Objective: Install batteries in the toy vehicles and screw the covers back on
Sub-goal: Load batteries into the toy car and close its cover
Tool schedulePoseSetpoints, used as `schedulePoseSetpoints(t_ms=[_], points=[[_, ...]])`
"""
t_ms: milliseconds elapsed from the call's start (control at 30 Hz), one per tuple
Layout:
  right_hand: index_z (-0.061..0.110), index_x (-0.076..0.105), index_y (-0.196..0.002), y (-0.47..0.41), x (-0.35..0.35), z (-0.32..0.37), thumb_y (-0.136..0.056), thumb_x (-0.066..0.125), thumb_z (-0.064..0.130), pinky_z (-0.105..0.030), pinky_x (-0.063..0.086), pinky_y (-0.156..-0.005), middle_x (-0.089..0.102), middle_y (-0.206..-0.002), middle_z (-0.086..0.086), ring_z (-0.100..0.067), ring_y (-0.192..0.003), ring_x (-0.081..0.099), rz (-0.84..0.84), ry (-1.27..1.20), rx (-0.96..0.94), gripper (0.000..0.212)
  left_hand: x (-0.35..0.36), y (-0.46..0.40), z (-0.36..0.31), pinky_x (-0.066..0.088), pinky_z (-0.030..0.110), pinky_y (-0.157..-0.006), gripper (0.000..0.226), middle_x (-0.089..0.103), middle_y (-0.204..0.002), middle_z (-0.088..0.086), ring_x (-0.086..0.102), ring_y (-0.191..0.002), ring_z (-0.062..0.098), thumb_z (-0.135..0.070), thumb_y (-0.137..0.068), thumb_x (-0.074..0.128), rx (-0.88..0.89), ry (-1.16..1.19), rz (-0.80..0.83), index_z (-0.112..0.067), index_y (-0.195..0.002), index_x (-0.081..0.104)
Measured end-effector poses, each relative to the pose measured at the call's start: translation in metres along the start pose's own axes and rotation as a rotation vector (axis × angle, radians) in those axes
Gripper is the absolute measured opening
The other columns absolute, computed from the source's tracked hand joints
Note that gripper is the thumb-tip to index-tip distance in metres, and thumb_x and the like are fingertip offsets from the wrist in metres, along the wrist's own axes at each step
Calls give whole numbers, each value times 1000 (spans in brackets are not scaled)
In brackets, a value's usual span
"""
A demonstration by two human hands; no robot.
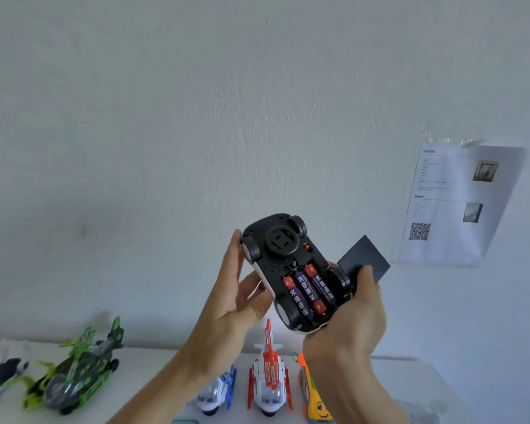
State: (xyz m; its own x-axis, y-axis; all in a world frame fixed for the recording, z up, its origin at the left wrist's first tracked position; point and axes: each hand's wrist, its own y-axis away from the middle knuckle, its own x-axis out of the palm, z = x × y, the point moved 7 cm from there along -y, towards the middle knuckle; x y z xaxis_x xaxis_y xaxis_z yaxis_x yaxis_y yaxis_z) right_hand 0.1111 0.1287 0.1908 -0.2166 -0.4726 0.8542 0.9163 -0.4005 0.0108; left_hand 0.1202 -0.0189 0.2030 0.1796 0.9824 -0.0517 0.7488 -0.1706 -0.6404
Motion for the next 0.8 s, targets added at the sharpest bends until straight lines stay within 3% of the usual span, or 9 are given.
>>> schedulePoseSetpoints(t_ms=[67,167,267,333,433,533,633,733,800], points=[[24,54,-81,1,1,-1,-98,49,28,-25,51,-55,60,-56,11,-10,-49,60,-12,10,-15,17,6,4,-1,34,36,-113,101,26,-154,-22,35,-139,13,-18,-80,67,-13,-2,84,-43,-149,-3],[18,59,-89,3,2,-5,-97,50,29,-41,53,-71,62,-67,2,-19,-61,62,2,40,-16,16,10,3,-5,24,34,-118,128,-6,-150,-37,19,-144,2,-30,-64,81,3,-147,121,-48,-145,-17],[9,60,-111,9,3,-7,-96,51,30,-56,51,-84,67,-85,-6,-31,-82,65,31,69,-12,27,7,-1,-4,28,46,-116,143,-7,-149,-37,16,-145,6,-40,-51,91,28,-266,79,-47,-147,-15],[9,59,-104,12,5,-4,-97,49,26,-46,56,-79,67,-83,-5,-27,-80,66,93,78,-6,21,0,-1,-7,33,49,-112,143,0,-150,-35,23,-144,11,-44,-47,93,50,-308,43,-45,-149,-7],[13,58,-85,16,7,7,-99,46,20,-18,50,-48,65,-61,3,-8,-53,60,200,89,-22,20,-3,-1,-17,38,51,-108,146,4,-153,-26,27,-143,17,-38,-43,95,119,-405,47,-36,-152,-4],[14,59,-77,21,11,14,-97,47,19,-18,48,-45,65,-60,2,-7,-50,60,268,99,-13,24,-1,-1,-30,42,48,-106,150,4,-156,-16,26,-143,20,-33,-40,96,176,-491,52,-26,-153,-3],[15,61,-75,23,23,23,-95,50,15,-21,49,-54,66,-67,0,-9,-58,60,391,137,-49,22,-1,-4,-44,45,39,-104,144,7,-157,-4,25,-143,22,-29,-43,94,248,-570,26,-14,-153,3],[21,57,-59,19,39,49,-87,61,6,-27,48,-67,65,-70,-3,-18,-69,59,501,269,-252,33,-3,-7,-50,45,37,-104,143,5,-158,-4,23,-144,24,-32,-45,93,275,-622,30,-15,-153,2],[23,49,-53,19,49,74,-77,68,0,-28,48,-62,63,-65,-1,-21,-66,58,570,319,-398,38,-4,-7,-51,45,32,-103,142,4,-158,-7,23,-144,25,-35,-46,92,283,-640,35,-17,-153,2]])
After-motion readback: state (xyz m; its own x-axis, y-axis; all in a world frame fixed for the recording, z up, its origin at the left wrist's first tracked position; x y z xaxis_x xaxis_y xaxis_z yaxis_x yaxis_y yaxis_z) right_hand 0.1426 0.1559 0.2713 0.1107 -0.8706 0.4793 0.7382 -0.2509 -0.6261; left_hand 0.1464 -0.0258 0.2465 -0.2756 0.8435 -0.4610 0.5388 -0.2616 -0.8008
